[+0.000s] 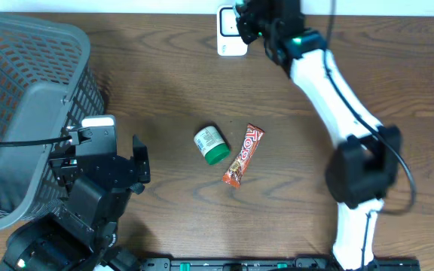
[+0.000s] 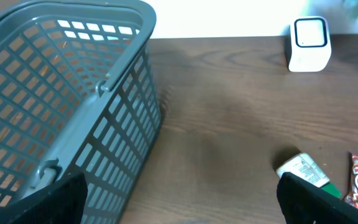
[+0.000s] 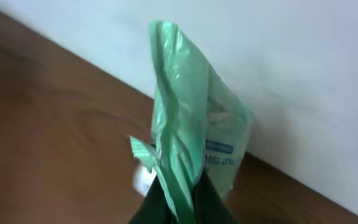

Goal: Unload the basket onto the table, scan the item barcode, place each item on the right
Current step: 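Hold the tissue pack's barcode under the white scanner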

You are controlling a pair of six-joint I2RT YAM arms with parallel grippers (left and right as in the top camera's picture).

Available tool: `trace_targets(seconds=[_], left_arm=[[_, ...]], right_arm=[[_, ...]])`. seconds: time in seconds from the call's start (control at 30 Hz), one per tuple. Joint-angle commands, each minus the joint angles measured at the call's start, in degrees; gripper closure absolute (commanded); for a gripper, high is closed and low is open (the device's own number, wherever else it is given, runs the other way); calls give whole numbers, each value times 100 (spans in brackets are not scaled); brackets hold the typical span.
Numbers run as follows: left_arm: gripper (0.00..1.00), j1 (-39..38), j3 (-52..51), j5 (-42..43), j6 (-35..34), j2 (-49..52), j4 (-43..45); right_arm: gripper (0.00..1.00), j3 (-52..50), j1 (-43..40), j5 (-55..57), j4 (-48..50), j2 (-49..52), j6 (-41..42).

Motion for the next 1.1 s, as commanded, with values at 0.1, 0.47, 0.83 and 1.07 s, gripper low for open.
trace_targets(seconds=[0.1,0.47,0.83,1.07], left_arm=[[2,17,37,-72,-24,-20,-15],[2,20,37,-72,-24,-20,-15],[2,20,37,-72,-26,-20,-15],[2,20,37,-72,-26,-20,-15]], right_arm=[[99,758,223,1460,-192,1008,-1266],[99,841,647,1993,81,1349,-2068],[99,844,866,2184,-181,1349,-2065],[99,844,911,2549,-455,1349,-2063]])
